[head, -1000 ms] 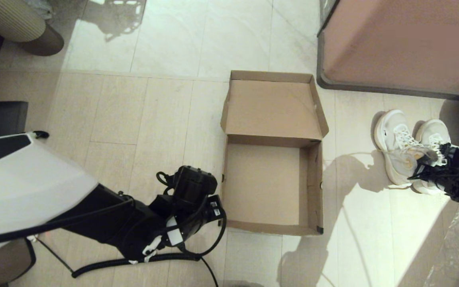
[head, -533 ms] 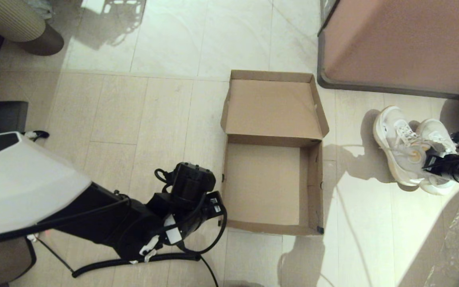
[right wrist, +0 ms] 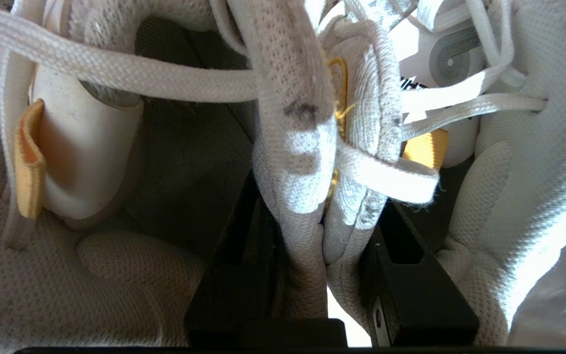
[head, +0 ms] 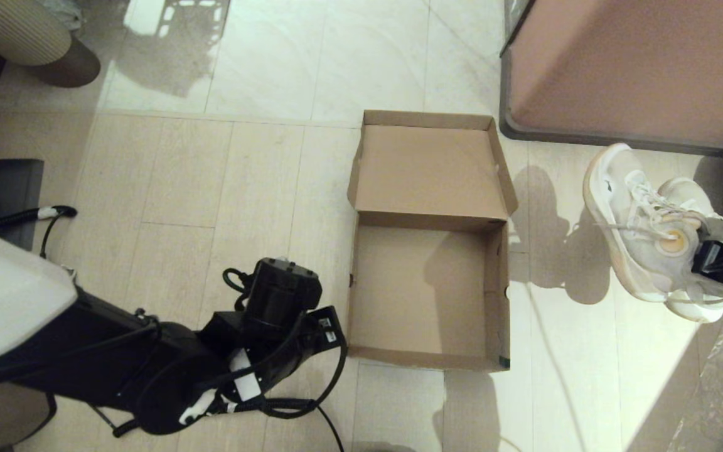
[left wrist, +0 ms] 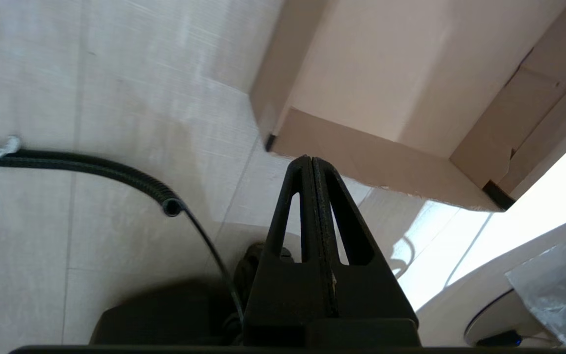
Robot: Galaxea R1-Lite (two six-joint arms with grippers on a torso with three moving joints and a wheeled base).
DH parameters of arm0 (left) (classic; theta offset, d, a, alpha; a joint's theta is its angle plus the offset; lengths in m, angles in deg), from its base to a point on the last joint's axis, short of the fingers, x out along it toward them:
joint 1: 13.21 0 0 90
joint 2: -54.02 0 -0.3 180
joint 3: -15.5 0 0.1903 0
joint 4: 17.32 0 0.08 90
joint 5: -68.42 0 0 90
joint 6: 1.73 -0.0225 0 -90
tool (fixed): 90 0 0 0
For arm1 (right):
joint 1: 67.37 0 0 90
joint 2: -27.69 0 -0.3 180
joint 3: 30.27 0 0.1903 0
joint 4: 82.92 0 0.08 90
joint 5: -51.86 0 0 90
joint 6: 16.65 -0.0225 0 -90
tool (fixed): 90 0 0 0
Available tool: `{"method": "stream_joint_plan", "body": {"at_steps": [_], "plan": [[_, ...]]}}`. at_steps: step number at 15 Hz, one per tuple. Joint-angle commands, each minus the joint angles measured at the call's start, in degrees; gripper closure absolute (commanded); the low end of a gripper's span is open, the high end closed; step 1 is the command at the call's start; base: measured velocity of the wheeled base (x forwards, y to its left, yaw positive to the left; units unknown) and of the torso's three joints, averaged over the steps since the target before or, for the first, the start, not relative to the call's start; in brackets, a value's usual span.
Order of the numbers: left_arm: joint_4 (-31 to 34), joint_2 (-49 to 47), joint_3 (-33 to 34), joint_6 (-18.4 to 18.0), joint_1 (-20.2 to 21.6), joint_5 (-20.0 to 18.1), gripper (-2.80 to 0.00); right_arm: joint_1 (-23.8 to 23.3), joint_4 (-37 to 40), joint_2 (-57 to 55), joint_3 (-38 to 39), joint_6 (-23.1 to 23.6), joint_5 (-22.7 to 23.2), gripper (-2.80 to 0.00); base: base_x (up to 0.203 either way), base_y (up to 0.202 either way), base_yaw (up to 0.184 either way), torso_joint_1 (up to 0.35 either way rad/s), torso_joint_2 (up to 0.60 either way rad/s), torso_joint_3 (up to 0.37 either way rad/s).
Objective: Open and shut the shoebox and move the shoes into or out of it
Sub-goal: Put the shoes into the shoe box
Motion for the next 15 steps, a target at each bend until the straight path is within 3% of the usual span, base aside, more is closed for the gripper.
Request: {"method": "stream_joint_plan", "body": {"at_steps": [1,3,10,15], "plan": [[-0.16,4.29,2.08,0.2,1.12,0.12,0.0,6.38,3.28,14.47,5.53,-0.55,0.88,0.0,0.0,0.0,0.0,0.0,0.0,0.0],[-0.16,7.78,4.72,0.17,3.23,0.11,0.0,14.0,7.34,19.06,8.08,-0.85,-0.04,0.0,0.0,0.0,0.0,0.0,0.0,0.0],[0.23,15.79,10.16,-0.32,15.58,0.03,0.0,36.46,9.25,21.9,8.65,-4.13,-13.28,0.0,0.0,0.0,0.0,0.0,0.0,0.0],[0.02,19.13,13.9,-0.24,19.15,0.01,0.0,47.81,9.18,18.57,9.85,-4.66,-16.85,0.0,0.0,0.0,0.0,0.0,0.0,0.0]]}}
